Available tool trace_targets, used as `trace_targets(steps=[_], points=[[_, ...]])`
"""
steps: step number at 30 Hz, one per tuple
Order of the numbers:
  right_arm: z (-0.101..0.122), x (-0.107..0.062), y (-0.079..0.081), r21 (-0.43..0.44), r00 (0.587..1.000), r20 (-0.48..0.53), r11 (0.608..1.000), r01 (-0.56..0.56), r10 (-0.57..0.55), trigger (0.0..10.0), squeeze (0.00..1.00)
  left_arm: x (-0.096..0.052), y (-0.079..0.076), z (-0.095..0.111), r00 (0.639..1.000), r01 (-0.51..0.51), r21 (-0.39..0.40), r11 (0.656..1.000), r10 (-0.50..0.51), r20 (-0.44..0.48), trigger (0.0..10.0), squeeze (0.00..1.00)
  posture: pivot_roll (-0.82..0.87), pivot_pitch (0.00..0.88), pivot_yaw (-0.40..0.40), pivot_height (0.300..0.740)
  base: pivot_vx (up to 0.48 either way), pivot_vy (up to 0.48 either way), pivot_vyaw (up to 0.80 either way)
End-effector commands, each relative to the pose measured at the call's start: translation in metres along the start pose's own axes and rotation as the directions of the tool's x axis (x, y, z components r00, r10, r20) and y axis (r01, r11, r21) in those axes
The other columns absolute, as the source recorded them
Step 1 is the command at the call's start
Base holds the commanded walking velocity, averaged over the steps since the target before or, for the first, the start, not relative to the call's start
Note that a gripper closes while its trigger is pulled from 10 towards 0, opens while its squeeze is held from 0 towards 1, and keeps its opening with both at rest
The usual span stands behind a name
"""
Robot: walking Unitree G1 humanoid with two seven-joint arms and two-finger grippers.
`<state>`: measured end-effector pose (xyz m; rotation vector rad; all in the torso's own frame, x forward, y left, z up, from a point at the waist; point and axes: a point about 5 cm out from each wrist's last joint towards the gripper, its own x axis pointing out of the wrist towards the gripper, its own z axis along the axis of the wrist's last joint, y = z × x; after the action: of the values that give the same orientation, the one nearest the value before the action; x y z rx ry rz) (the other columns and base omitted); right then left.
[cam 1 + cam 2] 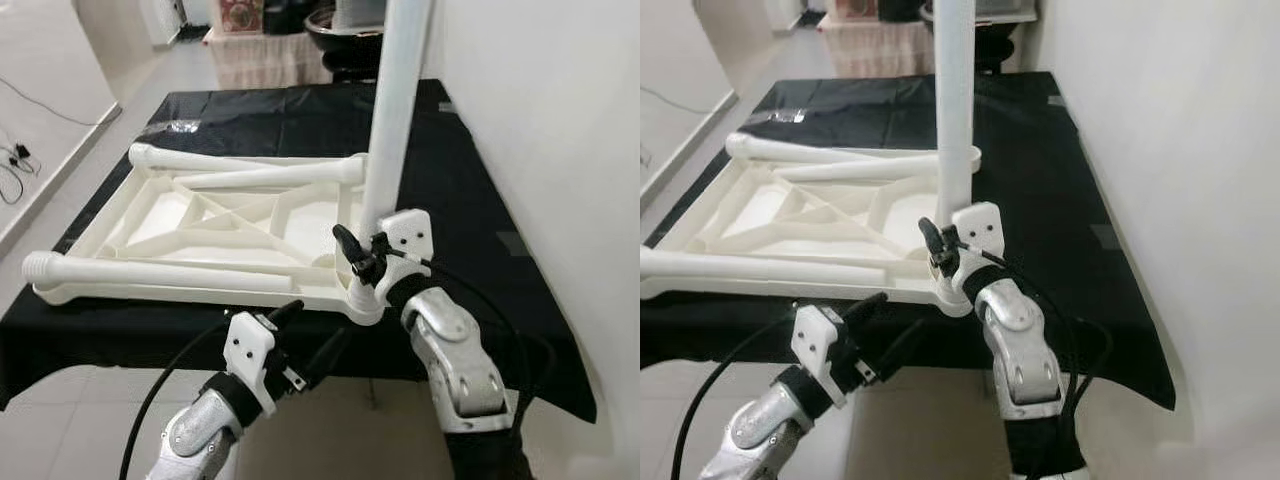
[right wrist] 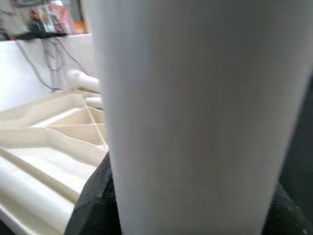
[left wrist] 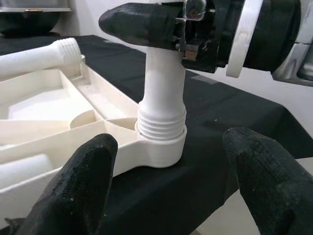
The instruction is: Building children table
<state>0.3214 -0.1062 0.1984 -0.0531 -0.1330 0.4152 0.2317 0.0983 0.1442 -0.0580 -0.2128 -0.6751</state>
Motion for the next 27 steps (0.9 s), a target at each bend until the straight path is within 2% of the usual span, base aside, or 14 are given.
trace_targets(steps=[1,2,3,5,6,7,9,11,15,19,20,23,24,27], points=[[-0.025,-0.005,-0.003,0.076,0.995,-0.097,0.997,-0.016,0.023,10.0,1.00,-0.004,0.003,-0.005,1.000,-0.009,0.002,1.000,0.009,-0.024,10.0,0.00,0.03,0.158,0.055,0.740,0.000,0.000,0.00],[-0.021,-0.004,0.000,0.115,0.993,-0.072,0.989,-0.089,0.098,10.0,1.00,-0.004,0.003,-0.006,1.000,-0.009,0.001,1.000,0.009,-0.024,10.0,0.00,0.03,0.158,0.055,0.740,0.000,0.000,0.00],[-0.021,-0.004,0.000,0.115,0.993,-0.072,0.989,-0.089,0.098,10.0,1.00,-0.004,0.003,-0.006,1.000,-0.009,0.001,1.000,0.009,-0.024,10.0,0.00,0.03,0.158,0.055,0.740,0.000,0.000,0.00],[-0.014,0.000,-0.006,0.084,0.972,-0.039,0.970,-0.228,0.232,10.0,1.00,-0.003,0.003,-0.006,1.000,-0.006,-0.001,1.000,0.006,-0.025,10.0,0.00,0.04,0.156,0.056,0.740,0.000,0.000,0.00],[-0.012,0.002,-0.009,0.070,0.960,-0.034,0.959,-0.275,0.277,10.0,0.00,-0.003,0.003,-0.006,1.000,-0.006,-0.002,1.000,0.006,-0.026,10.0,0.00,0.04,0.156,0.056,0.740,0.000,0.000,0.00],[-0.012,0.002,-0.009,0.070,0.960,-0.034,0.959,-0.275,0.277,10.0,0.00,-0.003,0.003,-0.006,1.000,-0.006,-0.002,1.000,0.006,-0.026,10.0,0.00,0.04,0.156,0.056,0.740,0.000,0.000,0.00],[-0.006,0.004,-0.014,0.046,0.898,-0.016,0.898,-0.438,0.440,10.0,0.00,-0.002,0.003,-0.006,1.000,-0.006,-0.002,1.000,0.006,-0.025,10.0,0.00,0.04,0.154,0.056,0.740,0.000,0.000,0.00],[-0.004,0.008,-0.018,0.023,0.847,-0.028,0.847,-0.531,0.531,10.0,0.00,-0.001,0.003,-0.006,1.000,-0.006,-0.002,1.000,0.006,-0.023,10.0,0.00,0.05,0.151,0.054,0.740,0.000,0.000,0.00],[-0.001,0.011,-0.023,0.014,0.790,-0.042,0.791,-0.612,0.612,10.0,0.00,-0.001,0.002,-0.007,1.000,-0.006,-0.001,1.000,0.006,-0.023,10.0,0.00,0.06,0.152,0.051,0.740,0.000,0.000,0.00],[0.004,0.015,-0.028,0.034,0.757,-0.038,0.758,-0.652,0.653,10.0,0.00,-0.001,0.001,-0.007,1.000,-0.007,-0.002,1.000,0.007,-0.022,10.0,0.00,0.06,0.153,0.051,0.740,0.000,0.000,0.00],[0.006,0.017,-0.031,0.049,0.743,-0.034,0.744,-0.666,0.668,2.5,0.00,-0.001,0.001,-0.007,1.000,-0.007,-0.004,1.000,0.007,-0.021,10.0,0.00,0.06,0.154,0.050,0.740,0.000,0.000,0.00],[0.007,0.019,-0.034,0.059,0.730,-0.029,0.731,-0.680,0.682,2.5,0.00,-0.001,0.000,-0.007,1.000,-0.006,-0.005,1.000,0.006,-0.021,10.0,0.00,0.06,0.154,0.049,0.740,0.000,0.000,0.00],[0.007,0.021,-0.039,0.070,0.719,-0.024,0.719,-0.692,0.695,0.0,0.00,0.000,-0.001,-0.007,1.000,-0.005,-0.007,1.000,0.005,-0.020,10.0,0.00,0.06,0.157,0.050,0.740,0.000,0.000,0.00],[0.007,0.022,-0.043,0.072,0.717,-0.024,0.716,-0.694,0.697,0.0,0.00,0.000,-0.001,-0.007,1.000,-0.004,-0.009,1.000,0.003,-0.020,10.0,0.00,0.06,0.160,0.049,0.740,0.000,0.000,0.00]])
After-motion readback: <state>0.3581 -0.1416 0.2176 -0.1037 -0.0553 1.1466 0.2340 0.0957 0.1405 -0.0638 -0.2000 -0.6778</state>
